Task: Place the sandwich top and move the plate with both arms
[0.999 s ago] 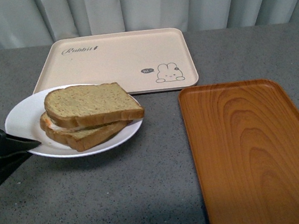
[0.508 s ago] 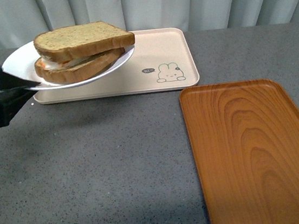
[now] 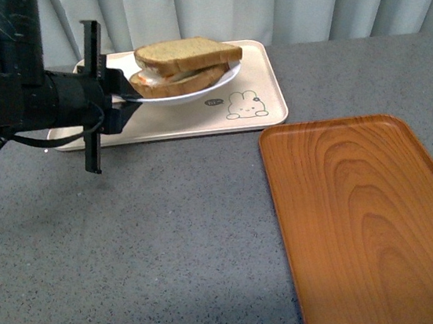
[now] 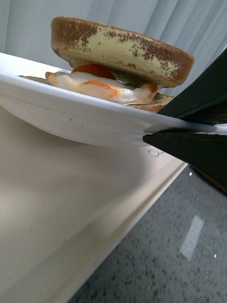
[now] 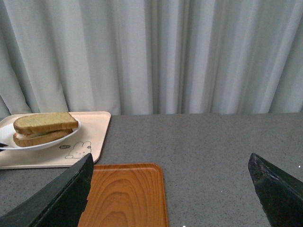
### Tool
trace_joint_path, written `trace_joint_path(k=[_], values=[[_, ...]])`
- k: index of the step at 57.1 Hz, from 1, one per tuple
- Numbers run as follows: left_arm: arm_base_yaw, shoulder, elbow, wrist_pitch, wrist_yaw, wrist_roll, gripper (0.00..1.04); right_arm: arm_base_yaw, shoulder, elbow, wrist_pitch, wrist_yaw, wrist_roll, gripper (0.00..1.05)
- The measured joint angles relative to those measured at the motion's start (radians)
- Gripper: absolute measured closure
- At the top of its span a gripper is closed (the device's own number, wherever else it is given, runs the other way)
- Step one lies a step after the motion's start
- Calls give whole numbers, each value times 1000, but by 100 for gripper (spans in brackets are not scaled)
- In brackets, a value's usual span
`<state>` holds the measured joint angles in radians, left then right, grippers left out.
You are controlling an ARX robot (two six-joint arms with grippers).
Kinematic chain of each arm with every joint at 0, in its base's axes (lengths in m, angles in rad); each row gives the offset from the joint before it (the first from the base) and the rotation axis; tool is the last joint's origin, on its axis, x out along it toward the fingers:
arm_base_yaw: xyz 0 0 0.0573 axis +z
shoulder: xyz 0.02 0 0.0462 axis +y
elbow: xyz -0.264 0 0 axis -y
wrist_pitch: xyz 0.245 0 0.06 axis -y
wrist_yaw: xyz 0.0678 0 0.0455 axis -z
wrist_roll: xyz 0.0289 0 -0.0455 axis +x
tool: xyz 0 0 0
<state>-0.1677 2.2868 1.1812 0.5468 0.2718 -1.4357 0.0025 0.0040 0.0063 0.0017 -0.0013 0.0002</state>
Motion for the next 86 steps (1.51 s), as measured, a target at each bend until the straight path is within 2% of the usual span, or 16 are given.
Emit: trace_joint_path(k=[17,24,40,44,50,61,63,64,68,73,79,82,86], values=[[-4,50,85,-129,-26,61,100,0,0,0,0,0,0,9],[-2,27,66,-155,-31,87,77,0,0,0,0,0,0,9],[18,-194,-74,-168,-68,187,34,0,0,0,0,0,0,9],[32,-298,-143,-178,-102,246,20,0,0,0,0,0,0,9],[35,-413,-248,-167,-179,360,5,0,0,0,0,0,0,9],[43,-622,-497,-160,-219,473,6,0,0,0,0,0,0,9],[40,-615,-562,-7,-289,570,12,0,0,0,0,0,0,9],[40,-599,-613,155,-341,690,17,0,0,0,0,0,0,9],[51,-584,-746,506,-374,966,32,0,0,0,0,0,0,9],[64,-638,-820,688,-371,1200,46,0,2,0,-1,0,0,9],[79,-748,-885,703,-357,1341,64,0,0,0,-1,0,0,9],[88,-831,-922,626,-349,1379,76,0,0,0,-1,0,0,9],[96,-899,-958,597,-341,1400,89,0,0,0,-1,0,0,9]])
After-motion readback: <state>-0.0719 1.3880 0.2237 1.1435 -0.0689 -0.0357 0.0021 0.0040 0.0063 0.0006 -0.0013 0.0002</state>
